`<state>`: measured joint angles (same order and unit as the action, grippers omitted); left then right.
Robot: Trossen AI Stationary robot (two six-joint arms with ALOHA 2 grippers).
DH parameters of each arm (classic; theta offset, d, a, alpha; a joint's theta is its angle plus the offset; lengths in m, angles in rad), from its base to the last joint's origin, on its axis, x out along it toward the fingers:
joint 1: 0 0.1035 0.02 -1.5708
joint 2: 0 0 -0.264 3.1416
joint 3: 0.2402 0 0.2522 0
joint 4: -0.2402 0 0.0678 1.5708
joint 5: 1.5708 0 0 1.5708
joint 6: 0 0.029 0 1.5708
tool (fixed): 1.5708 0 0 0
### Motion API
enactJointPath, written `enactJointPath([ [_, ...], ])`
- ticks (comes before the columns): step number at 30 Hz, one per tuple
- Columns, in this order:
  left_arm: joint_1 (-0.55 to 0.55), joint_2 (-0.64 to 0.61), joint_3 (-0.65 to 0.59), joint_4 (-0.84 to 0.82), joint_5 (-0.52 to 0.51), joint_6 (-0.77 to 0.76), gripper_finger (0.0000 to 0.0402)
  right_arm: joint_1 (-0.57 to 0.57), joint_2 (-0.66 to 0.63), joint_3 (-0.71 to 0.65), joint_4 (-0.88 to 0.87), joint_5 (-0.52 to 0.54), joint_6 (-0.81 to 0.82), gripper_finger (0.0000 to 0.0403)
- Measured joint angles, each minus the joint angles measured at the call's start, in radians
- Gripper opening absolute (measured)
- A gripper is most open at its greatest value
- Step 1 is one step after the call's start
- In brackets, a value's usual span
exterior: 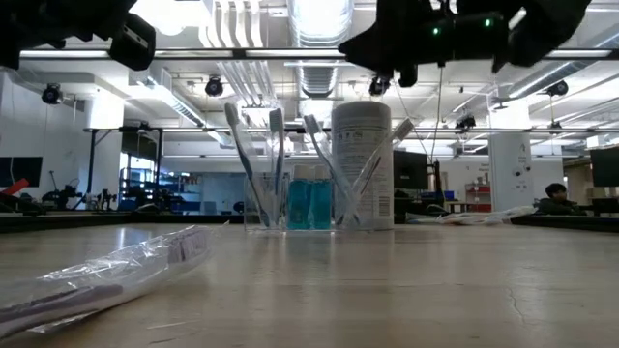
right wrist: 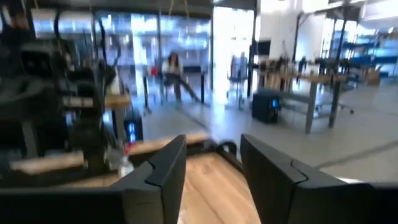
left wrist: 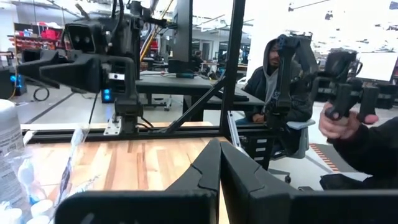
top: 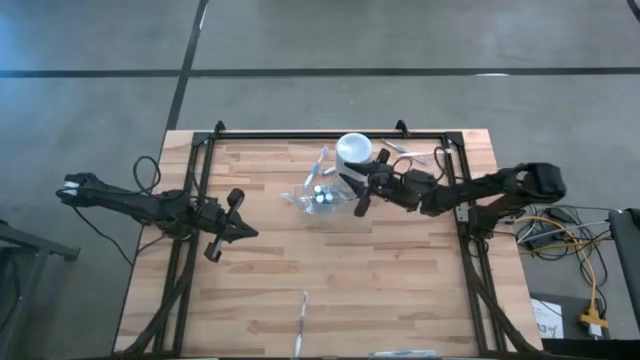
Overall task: Pick & Place toothbrushing station
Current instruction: Put the violet toothbrush into the transparent organizer
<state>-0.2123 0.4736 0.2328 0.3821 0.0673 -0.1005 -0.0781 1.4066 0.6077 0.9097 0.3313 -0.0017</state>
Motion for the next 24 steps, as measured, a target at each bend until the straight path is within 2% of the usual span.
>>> enactJointPath([
  [5,0.001,0.003,-0.007,-0.003,-0.013,0.025,0.0007,0.017,-0.059,0.117,-0.348,-0.002,-0.003,0.0074],
  [9,0.001,0.005,-0.008,-0.006,-0.047,0.022,0.0007,0.030,-0.040,0.220,-0.479,-0.101,-0.026,0.0017],
  [12,0.001,0.007,-0.009,-0.019,-0.070,-0.001,0.0007,0.029,0.010,0.308,-0.582,-0.142,0.014,0.0013],
  [17,0.001,0.007,-0.009,-0.025,-0.070,-0.003,0.0007,0.028,0.150,0.470,-0.721,-0.142,0.019,0.0012],
  [24,0.001,0.007,-0.009,-0.052,-0.084,0.001,0.0007,-0.007,0.357,0.787,-1.020,-0.114,0.024,0.0012],
])
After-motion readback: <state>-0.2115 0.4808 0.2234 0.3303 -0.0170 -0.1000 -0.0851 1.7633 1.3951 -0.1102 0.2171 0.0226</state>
